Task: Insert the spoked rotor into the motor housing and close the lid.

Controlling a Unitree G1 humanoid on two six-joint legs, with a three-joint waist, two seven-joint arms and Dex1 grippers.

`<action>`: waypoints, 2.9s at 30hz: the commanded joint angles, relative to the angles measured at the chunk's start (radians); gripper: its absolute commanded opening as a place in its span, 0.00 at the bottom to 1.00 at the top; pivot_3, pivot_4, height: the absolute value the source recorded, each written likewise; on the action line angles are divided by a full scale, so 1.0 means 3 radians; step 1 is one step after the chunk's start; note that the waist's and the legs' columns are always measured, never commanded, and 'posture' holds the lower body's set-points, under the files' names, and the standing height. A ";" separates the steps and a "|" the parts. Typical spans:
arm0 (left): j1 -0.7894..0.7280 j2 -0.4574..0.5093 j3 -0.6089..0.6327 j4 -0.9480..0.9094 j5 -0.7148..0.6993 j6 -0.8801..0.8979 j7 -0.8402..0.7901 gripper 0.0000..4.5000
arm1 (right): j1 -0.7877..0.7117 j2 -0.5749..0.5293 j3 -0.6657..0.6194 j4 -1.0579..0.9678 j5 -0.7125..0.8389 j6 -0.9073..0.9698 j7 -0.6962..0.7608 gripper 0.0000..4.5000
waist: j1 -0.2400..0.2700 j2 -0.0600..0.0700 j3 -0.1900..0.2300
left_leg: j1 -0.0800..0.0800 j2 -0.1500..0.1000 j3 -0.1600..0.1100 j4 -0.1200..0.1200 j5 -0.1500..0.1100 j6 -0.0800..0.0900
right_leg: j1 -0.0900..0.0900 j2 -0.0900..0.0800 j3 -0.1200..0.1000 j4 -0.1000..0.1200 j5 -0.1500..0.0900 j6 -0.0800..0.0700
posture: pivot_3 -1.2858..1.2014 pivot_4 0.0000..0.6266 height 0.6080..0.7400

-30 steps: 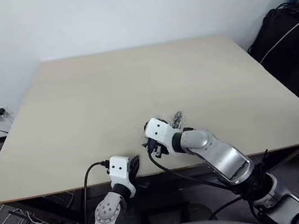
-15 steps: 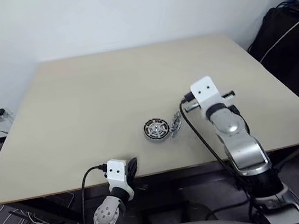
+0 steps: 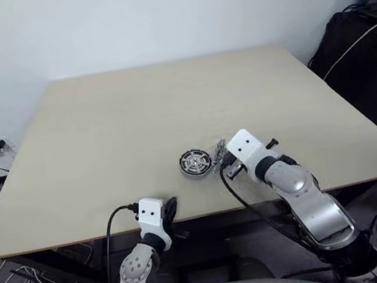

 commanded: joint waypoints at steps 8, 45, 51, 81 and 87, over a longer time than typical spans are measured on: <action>0.0032 -0.0001 0.0029 -0.0155 -0.0024 -0.0039 0.0032 0.00 | -0.0187 0.0292 0.0019 0.0376 0.0023 -0.0301 -0.0089 0.01 | 0.0001 -0.0001 0.0001 | 0.0000 0.0003 0.0000 -0.0005 -0.0003 -0.0006 | -0.0005 0.0010 -0.0001 -0.0003 0.0003 -0.0011 | 0.52 0.00 1.00; -0.0003 0.0024 0.0083 -0.0003 -0.0024 -0.0133 0.0010 0.00 | -0.0781 0.1077 0.0063 0.2287 0.0347 -0.1364 0.0073 0.01 | -0.0006 0.0015 -0.0020 | 0.0005 0.0006 0.0005 -0.0004 -0.0001 -0.0010 | -0.0006 0.0012 0.0002 0.0003 0.0013 -0.0019 | 0.52 0.00 1.00; -0.0036 0.0020 0.0106 0.0087 -0.0026 -0.0193 -0.0011 0.00 | -0.0451 0.0943 -0.0068 0.1594 0.0477 -0.1963 0.0125 0.01 | -0.0009 0.0020 -0.0008 | 0.0003 0.0006 0.0005 -0.0008 -0.0001 -0.0010 | -0.0011 0.0012 0.0004 0.0000 0.0010 -0.0015 | 0.52 0.00 1.00; -0.0154 -0.0010 0.0187 0.0822 -0.0005 -0.0783 -0.0134 0.00 | -0.0287 0.0901 -0.0017 0.1643 0.0397 -0.1365 0.0006 0.57 | 0.0000 0.0017 -0.0006 | 0.0003 0.0007 0.0004 -0.0008 -0.0001 -0.0010 | -0.0010 0.0009 0.0003 -0.0002 0.0011 -0.0018 | 0.52 0.00 1.00; -0.0137 -0.0009 0.0194 0.0804 -0.0003 -0.0779 -0.0135 0.00 | -0.0476 0.0971 -0.0044 0.2005 0.0403 -0.1431 -0.0003 0.57 | -0.0003 0.0017 -0.0006 | 0.0003 0.0007 0.0005 -0.0007 -0.0001 -0.0010 | -0.0010 0.0011 0.0003 0.0000 0.0013 -0.0019 | 0.52 0.00 1.00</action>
